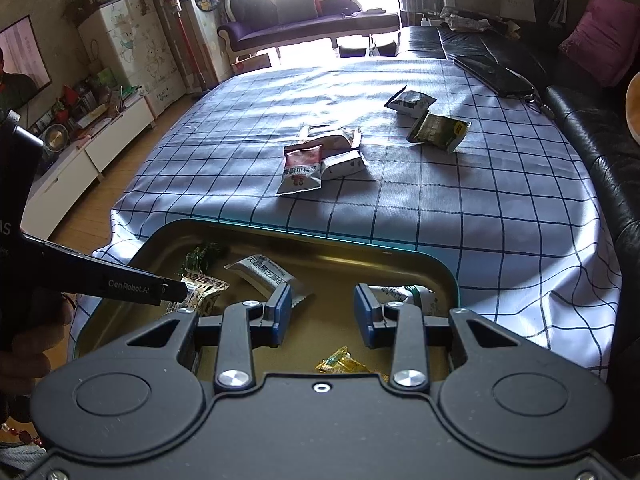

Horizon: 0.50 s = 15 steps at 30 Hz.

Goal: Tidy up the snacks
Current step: 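Grasp the red packet with left gripper while right gripper moves toward green bag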

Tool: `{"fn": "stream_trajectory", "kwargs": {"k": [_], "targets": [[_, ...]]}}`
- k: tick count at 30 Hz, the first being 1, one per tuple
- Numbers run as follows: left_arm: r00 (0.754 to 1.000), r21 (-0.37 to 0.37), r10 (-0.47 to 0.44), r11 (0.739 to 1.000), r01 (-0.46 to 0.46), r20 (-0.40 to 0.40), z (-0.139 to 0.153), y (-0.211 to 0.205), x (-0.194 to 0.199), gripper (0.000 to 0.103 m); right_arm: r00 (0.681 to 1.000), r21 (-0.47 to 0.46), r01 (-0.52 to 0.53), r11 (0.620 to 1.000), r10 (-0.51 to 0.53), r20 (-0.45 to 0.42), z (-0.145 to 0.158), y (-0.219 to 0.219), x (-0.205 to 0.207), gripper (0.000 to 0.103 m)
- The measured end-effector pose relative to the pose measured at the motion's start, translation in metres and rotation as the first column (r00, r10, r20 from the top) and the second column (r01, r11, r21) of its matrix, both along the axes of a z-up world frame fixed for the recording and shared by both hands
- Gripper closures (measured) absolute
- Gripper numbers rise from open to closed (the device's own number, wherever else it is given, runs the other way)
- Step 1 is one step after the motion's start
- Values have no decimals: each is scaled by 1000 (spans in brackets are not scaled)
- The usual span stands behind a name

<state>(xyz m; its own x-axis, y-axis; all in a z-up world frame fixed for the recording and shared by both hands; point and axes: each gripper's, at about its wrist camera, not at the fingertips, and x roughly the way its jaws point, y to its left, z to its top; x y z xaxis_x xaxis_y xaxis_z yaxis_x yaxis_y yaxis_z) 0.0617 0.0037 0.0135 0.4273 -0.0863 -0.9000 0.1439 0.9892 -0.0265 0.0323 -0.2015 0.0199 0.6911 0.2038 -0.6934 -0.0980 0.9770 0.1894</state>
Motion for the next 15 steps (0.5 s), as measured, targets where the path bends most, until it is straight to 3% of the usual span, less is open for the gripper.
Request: {"fn": "stream_trajectory", "kwargs": {"k": [15], "targets": [[992,42,-19,999,14,122,25,-24,56,66,994,29,97,995,-98,39,5,-25,42,58]]}}
